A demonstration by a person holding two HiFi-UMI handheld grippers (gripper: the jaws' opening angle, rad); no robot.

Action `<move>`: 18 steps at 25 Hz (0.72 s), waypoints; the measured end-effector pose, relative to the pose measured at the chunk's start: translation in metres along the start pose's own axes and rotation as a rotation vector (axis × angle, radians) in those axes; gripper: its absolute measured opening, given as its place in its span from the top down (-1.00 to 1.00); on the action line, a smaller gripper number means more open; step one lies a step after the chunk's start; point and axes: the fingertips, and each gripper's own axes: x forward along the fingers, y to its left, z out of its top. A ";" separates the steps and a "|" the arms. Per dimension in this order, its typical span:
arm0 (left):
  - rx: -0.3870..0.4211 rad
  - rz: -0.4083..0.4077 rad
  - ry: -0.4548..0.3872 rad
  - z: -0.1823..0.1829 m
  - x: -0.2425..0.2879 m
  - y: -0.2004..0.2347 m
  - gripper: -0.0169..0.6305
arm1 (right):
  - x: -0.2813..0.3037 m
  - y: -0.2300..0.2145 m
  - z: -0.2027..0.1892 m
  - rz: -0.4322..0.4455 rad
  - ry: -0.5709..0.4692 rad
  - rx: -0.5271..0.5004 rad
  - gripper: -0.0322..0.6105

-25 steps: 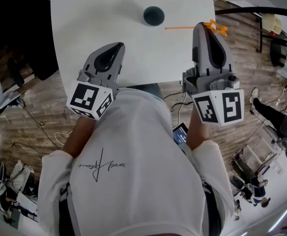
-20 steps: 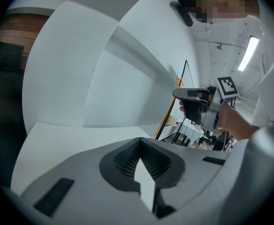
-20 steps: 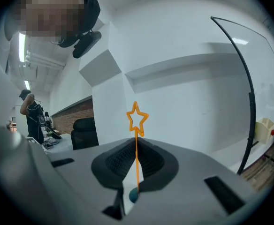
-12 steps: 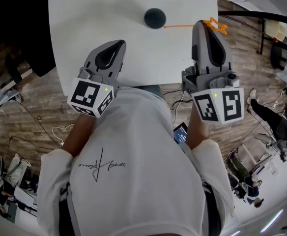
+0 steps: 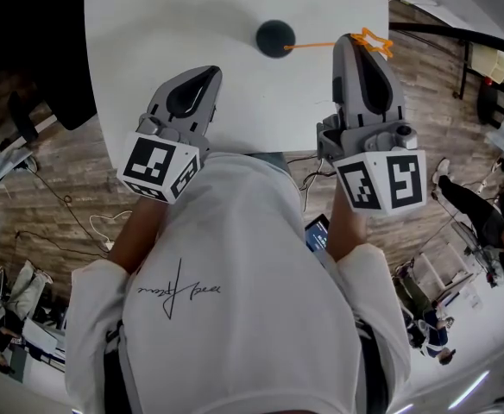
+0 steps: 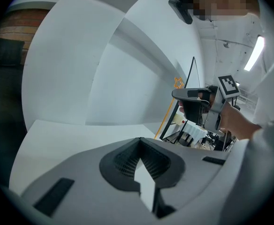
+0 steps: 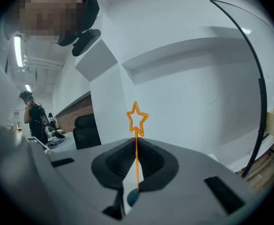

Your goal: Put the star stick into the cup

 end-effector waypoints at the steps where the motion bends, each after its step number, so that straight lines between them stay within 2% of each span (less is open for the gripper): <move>1: -0.001 0.000 0.001 0.000 0.000 0.000 0.92 | 0.001 0.000 -0.001 0.002 0.003 0.002 0.85; 18: -0.021 0.017 0.035 -0.010 0.011 0.010 0.92 | 0.023 -0.003 -0.027 0.032 0.052 0.037 0.85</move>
